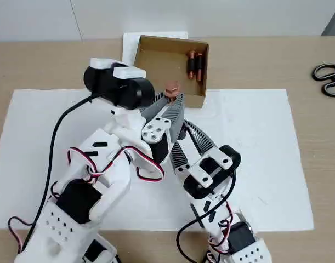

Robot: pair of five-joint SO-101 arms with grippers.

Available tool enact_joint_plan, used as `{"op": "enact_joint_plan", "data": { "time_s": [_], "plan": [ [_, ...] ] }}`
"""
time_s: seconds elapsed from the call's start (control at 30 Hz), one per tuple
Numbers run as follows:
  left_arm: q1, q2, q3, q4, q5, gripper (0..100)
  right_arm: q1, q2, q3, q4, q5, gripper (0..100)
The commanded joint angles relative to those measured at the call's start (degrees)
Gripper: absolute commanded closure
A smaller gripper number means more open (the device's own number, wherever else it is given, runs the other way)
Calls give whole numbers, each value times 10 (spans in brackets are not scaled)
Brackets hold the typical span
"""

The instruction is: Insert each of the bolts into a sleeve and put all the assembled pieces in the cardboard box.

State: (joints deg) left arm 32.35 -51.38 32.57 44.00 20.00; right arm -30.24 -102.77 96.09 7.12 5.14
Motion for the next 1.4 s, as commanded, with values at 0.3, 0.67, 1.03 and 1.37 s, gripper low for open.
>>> {"op": "enact_joint_plan", "data": {
  "time_s": [0.3,0.67,1.03,1.37],
  "plan": [
    [4,-7,35,-4,-80,994,-1,-8,4,-14,4,994],
    [3,-120,149,-80,-157,991,0,-8,4,-14,5,994],
    [5,-145,153,23,-200,782,0,-8,4,-14,5,994],
    [-58,-150,78,23,-261,783,13,-8,4,-11,5,994]
  ]
}}
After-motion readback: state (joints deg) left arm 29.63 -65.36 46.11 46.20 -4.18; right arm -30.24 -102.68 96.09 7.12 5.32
